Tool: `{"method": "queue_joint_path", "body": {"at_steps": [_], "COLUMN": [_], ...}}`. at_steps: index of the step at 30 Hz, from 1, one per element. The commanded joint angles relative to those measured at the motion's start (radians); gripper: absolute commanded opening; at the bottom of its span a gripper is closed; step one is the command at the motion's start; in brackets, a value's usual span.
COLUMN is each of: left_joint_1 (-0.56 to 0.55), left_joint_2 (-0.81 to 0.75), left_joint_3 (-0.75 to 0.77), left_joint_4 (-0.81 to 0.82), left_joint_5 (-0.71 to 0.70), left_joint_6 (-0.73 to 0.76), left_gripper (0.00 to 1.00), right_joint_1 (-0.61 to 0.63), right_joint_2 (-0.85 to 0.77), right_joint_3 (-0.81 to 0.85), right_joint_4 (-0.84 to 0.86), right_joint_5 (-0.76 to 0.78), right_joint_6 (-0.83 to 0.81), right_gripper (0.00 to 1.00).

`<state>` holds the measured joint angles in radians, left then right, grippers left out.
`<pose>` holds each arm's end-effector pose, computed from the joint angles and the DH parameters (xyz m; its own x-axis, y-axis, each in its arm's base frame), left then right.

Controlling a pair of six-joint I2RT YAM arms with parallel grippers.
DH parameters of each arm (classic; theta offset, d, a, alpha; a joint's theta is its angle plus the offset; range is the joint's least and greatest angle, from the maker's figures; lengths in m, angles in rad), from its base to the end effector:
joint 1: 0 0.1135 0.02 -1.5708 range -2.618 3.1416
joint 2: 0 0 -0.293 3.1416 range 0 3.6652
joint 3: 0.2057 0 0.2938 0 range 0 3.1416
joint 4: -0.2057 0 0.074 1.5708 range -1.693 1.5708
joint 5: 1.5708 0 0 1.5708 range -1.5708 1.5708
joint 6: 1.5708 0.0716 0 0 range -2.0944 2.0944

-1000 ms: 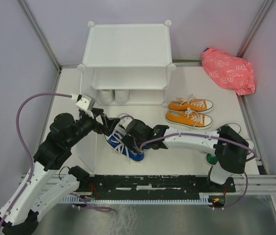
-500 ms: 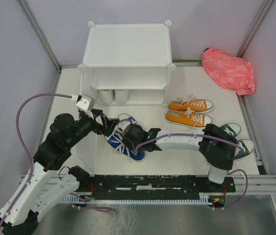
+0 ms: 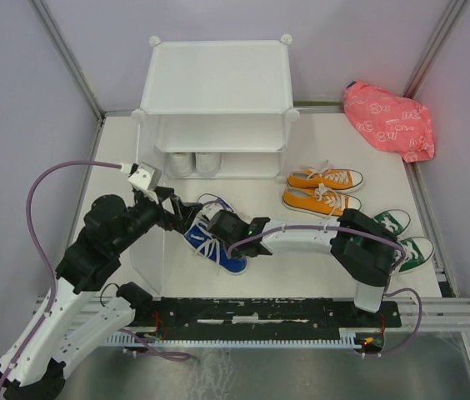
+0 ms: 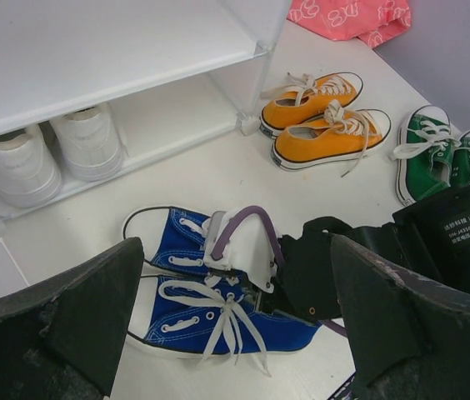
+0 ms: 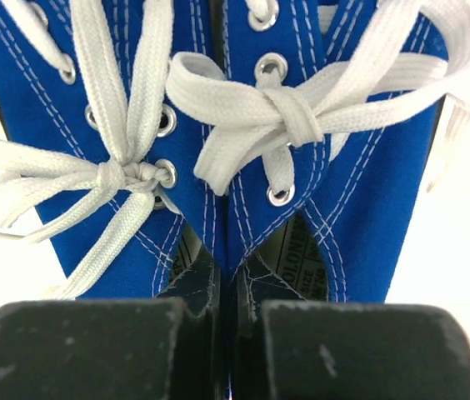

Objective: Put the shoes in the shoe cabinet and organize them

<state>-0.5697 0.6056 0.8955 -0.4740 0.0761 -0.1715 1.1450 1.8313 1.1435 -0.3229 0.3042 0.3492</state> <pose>0.1491 -0.1019 0.3934 -0.2544 -0.0391 -0.9663 0.5656 0.8044 -0.1815 0.1977 0.3840 0.1398 -0.6036 -0.5406 -0.5860 -0.6350 0.7705 -0.0567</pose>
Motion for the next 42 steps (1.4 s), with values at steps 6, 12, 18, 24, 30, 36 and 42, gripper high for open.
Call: {"method": "queue_joint_path", "body": {"at_steps": [6,12,18,24,30,36,42], "left_joint_1": [0.002,0.002,0.002,0.001,0.002,0.002,0.002], "left_joint_2": [-0.025,-0.031,-0.028,-0.024,-0.021,-0.008,0.011], "left_joint_3": [0.016,0.025,0.038,0.044,0.05,0.05,0.048], "left_joint_4": [0.025,0.013,0.008,0.005,-0.007,-0.008,-0.006], "left_joint_5": [-0.011,-0.014,-0.009,-0.006,-0.011,-0.01,-0.006], "left_joint_6": [-0.016,-0.017,-0.019,-0.02,-0.019,-0.013,-0.011], "left_gripper": [0.99,0.99,0.99,0.99,0.99,0.99,0.99], "right_joint_1": [-0.179,-0.308,-0.362,-0.388,-0.395,-0.405,-0.417], "right_joint_2": [-0.18,-0.123,-0.028,0.028,0.062,0.078,0.121], "right_joint_3": [0.095,0.134,0.192,0.232,0.29,0.346,0.409], "right_joint_4": [-0.171,-0.069,0.073,0.199,0.242,0.264,0.293], "right_joint_5": [0.054,-0.024,-0.024,0.075,0.192,0.236,0.281], "right_joint_6": [0.103,0.121,0.12,0.164,0.194,0.206,0.192], "right_gripper": [0.02,0.02,0.02,0.01,0.02,0.02,0.02]}}
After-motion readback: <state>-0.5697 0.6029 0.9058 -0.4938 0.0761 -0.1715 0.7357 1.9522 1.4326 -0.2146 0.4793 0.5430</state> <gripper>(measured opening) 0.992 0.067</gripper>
